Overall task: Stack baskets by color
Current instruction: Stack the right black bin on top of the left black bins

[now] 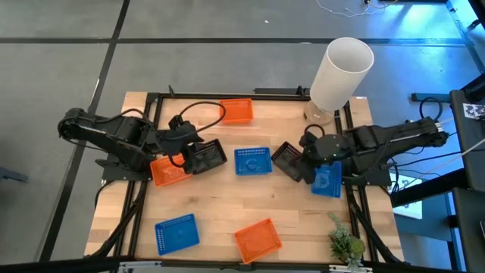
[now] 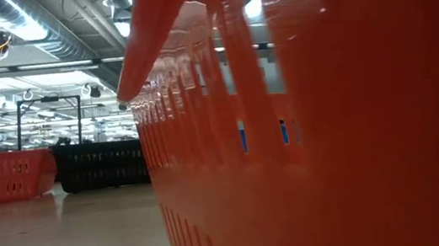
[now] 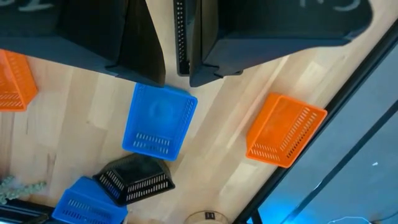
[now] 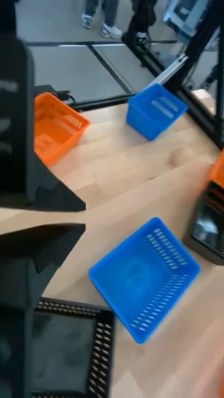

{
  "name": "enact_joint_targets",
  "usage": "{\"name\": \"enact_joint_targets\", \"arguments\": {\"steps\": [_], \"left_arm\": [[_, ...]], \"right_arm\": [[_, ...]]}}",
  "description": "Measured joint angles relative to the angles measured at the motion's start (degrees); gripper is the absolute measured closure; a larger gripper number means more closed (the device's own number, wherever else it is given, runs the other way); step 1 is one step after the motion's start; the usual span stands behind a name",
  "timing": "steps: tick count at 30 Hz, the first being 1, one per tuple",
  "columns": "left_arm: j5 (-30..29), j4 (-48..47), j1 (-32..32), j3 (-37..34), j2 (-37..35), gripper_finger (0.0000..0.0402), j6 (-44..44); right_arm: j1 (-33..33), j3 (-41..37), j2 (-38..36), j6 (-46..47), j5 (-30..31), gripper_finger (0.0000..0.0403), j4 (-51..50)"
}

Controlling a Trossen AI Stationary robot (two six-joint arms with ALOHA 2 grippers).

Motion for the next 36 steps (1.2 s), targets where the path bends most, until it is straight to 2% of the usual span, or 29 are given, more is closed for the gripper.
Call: {"name": "enact_joint_targets", "arguments": {"steps": [4,8,16,23,36], "left_arm": [[0.00,-0.02,0.00,0.00,0.00,0.0335,-0.02],[0.02,-0.02,0.00,0.00,0.02,0.0335,-0.02],[0.07,-0.02,0.00,0.00,0.02,0.0335,-0.02],[0.09,-0.02,0.01,0.00,0.02,0.0335,-0.04],[0.09,-0.02,0.02,0.00,0.02,0.0335,-0.17]], "right_arm": [[-2.78,0.00,2.29,0.40,-4.52,0.0313,-0.33],[-5.48,0.00,5.80,1.48,-5.18,0.0288,-0.53],[-8.61,-0.04,15.94,1.44,-5.53,0.0288,-7.91],[-10.55,-0.04,23.60,1.42,-8.57,0.0289,-8.07],[-12.20,-0.04,32.13,-4.98,-8.64,0.0289,-7.95]]}}
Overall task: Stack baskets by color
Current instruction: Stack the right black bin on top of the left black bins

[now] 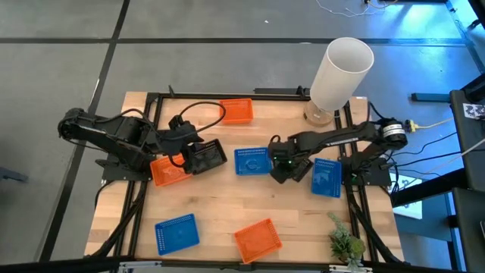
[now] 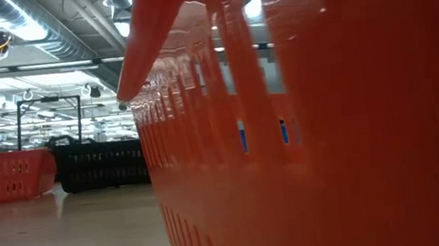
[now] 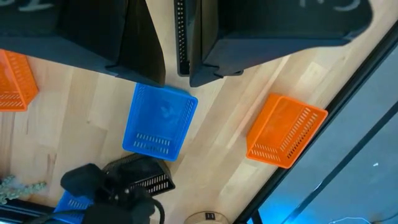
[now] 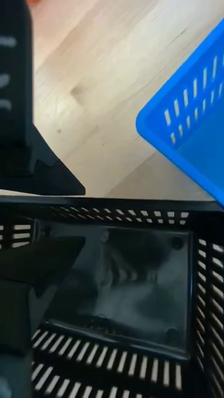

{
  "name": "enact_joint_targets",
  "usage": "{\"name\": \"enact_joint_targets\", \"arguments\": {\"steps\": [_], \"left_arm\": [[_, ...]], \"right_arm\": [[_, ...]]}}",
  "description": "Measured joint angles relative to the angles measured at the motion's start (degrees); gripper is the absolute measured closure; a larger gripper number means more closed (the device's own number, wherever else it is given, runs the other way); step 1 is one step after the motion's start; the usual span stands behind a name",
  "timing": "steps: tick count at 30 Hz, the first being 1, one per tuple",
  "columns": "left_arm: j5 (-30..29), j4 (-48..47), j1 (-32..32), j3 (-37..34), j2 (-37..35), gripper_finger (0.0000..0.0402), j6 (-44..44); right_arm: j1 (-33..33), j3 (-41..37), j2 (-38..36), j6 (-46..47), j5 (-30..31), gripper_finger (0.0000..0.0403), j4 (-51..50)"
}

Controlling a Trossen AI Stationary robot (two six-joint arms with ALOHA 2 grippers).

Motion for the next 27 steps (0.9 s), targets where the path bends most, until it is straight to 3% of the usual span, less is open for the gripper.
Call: {"name": "enact_joint_targets", "arguments": {"steps": [11,15,19,22,27], "left_arm": [[0.00,0.00,0.00,0.00,0.00,0.0335,0.04],[0.15,-0.38,0.00,0.00,0.00,0.0335,-0.37],[0.24,-5.78,0.00,-0.02,0.40,0.0335,-7.28],[0.39,-10.55,0.00,-0.04,1.86,0.0335,-13.68],[3.96,-15.45,0.00,-0.07,5.21,0.0335,-19.48]], "right_arm": [[-0.04,0.00,5.80,-5.34,0.33,0.0290,2.68],[-0.04,0.00,6.36,-5.68,2.23,0.0322,2.82],[-0.04,0.00,6.31,-5.88,3.80,0.0390,2.70],[-0.04,0.06,6.27,-5.89,3.86,0.0396,2.12],[-0.02,5.03,6.29,-8.87,4.64,0.0400,-7.00]]}}
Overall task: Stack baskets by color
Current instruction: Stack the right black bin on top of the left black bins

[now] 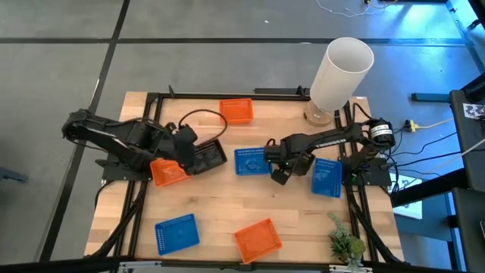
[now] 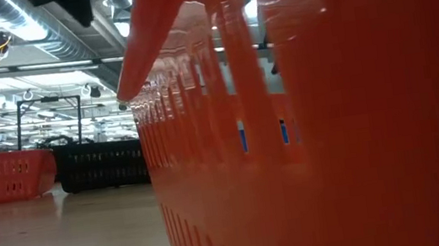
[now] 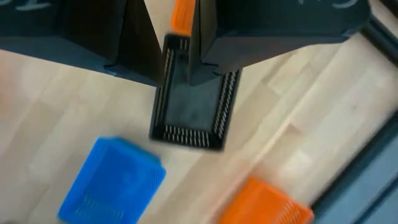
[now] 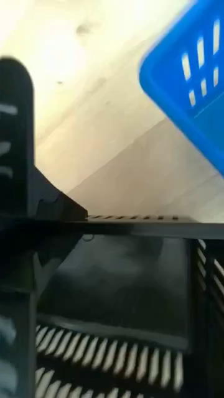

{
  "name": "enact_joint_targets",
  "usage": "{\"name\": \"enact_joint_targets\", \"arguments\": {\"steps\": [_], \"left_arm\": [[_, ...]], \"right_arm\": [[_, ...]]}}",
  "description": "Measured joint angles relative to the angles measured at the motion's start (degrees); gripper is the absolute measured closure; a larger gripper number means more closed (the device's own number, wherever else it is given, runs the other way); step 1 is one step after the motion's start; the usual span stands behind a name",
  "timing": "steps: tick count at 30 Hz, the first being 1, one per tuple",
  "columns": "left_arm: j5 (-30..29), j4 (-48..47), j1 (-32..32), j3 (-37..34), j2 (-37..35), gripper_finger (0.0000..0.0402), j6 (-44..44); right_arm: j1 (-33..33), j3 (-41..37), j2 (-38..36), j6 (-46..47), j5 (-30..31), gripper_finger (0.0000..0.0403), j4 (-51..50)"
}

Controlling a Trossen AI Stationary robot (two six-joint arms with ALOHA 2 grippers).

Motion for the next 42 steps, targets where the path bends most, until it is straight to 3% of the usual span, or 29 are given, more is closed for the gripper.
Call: {"name": "enact_joint_targets", "arguments": {"steps": [7,11,15,20,29,35,42], "left_arm": [[3.59,-0.40,-0.22,-3.70,2.54,0.0335,-5.15],[8.12,0.71,-0.23,-8.82,2.53,0.0335,-10.61],[10.08,9.32,-0.68,-15.24,2.55,0.0335,-11.54],[11.03,22.43,-0.59,-23.72,2.55,0.0335,-9.17],[0.76,30.09,3.49,-31.78,3.77,0.0335,-4.17],[0.00,30.55,9.00,-33.00,6.57,0.0335,1.16],[1.50,39.78,14.96,-33.00,11.36,0.0335,14.45]], "right_arm": [[0.17,15.23,-0.01,-9.72,6.12,0.0401,-12.66],[0.16,23.61,-0.02,-16.18,9.30,0.0402,-12.25],[0.03,28.46,-0.02,-21.99,10.05,0.0402,-6.07],[-0.37,29.39,-0.02,-26.45,9.67,0.0402,2.85],[-1.91,29.39,-0.02,-27.17,9.02,0.0403,5.17],[-1.99,29.37,-0.02,-27.19,8.99,0.0403,5.31],[-2.05,29.37,-0.02,-27.29,8.93,0.0403,5.71]]}}
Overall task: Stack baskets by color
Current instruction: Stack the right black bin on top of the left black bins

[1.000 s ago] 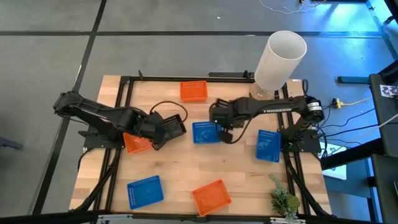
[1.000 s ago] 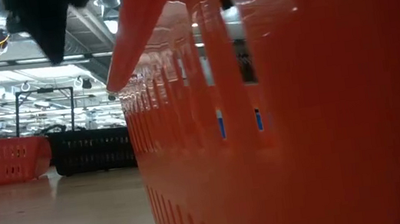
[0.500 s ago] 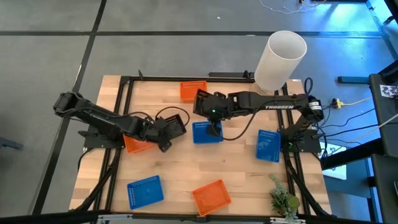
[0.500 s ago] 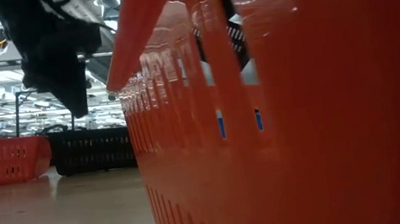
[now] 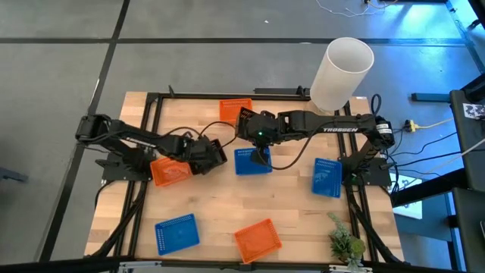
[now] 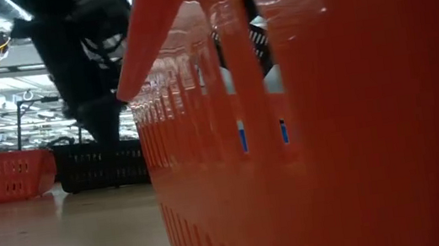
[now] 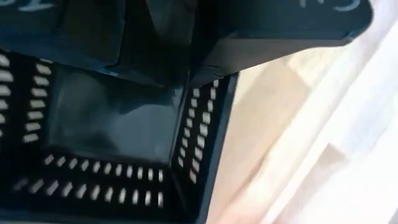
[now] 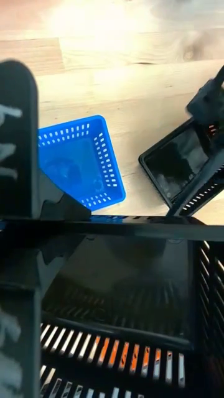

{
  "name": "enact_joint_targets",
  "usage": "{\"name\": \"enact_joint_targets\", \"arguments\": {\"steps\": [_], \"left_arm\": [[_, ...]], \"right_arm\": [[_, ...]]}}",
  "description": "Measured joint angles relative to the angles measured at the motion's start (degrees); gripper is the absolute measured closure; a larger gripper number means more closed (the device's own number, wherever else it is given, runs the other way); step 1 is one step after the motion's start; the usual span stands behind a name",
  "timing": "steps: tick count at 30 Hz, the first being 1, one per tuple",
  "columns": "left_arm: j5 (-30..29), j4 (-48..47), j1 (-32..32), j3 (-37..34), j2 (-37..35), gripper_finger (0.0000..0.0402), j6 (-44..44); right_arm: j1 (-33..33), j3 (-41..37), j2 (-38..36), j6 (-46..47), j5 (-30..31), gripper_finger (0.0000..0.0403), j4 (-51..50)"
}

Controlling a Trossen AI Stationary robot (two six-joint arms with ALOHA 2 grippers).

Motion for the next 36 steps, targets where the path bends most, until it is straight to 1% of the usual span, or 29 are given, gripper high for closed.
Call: {"name": "enact_joint_targets", "arguments": {"steps": [6,13,17,19,22,25,28,30,36], "left_arm": [[0.04,7.58,4.32,0.00,2.68,0.0335,7.92],[-0.10,14.66,8.07,0.00,2.79,0.0335,14.78],[-0.74,16.73,9.62,0.00,2.78,0.0335,17.05],[-0.72,16.29,9.82,0.19,1.96,0.0335,16.88],[-1.01,15.71,8.76,1.54,-1.80,0.0335,16.97],[-2.88,10.24,6.71,3.66,-6.53,0.0335,17.13],[-7.31,2.24,4.13,6.04,-11.53,0.0335,16.72],[-9.74,-3.61,1.94,7.46,-14.91,0.0335,14.49],[-13.15,-17.18,-5.47,11.10,-25.25,0.0335,4.49]], "right_arm": [[-0.04,0.00,0.00,0.10,0.02,0.0403,-0.01],[-0.11,0.00,0.00,0.12,0.08,0.0403,0.30],[-0.11,0.00,0.00,-0.17,0.10,0.0403,0.37],[-0.11,0.00,0.00,-0.95,0.10,0.0403,0.38],[-0.11,0.00,0.00,-2.24,0.06,0.0403,0.32],[-0.11,0.00,0.00,-3.48,-0.02,0.0403,0.24],[-0.11,0.00,0.00,-6.25,-0.28,0.0403,0.40],[-0.11,-0.04,0.00,-9.13,-1.87,0.0403,1.24],[-0.26,-0.02,0.59,-18.66,-5.87,0.0403,12.34]]}}
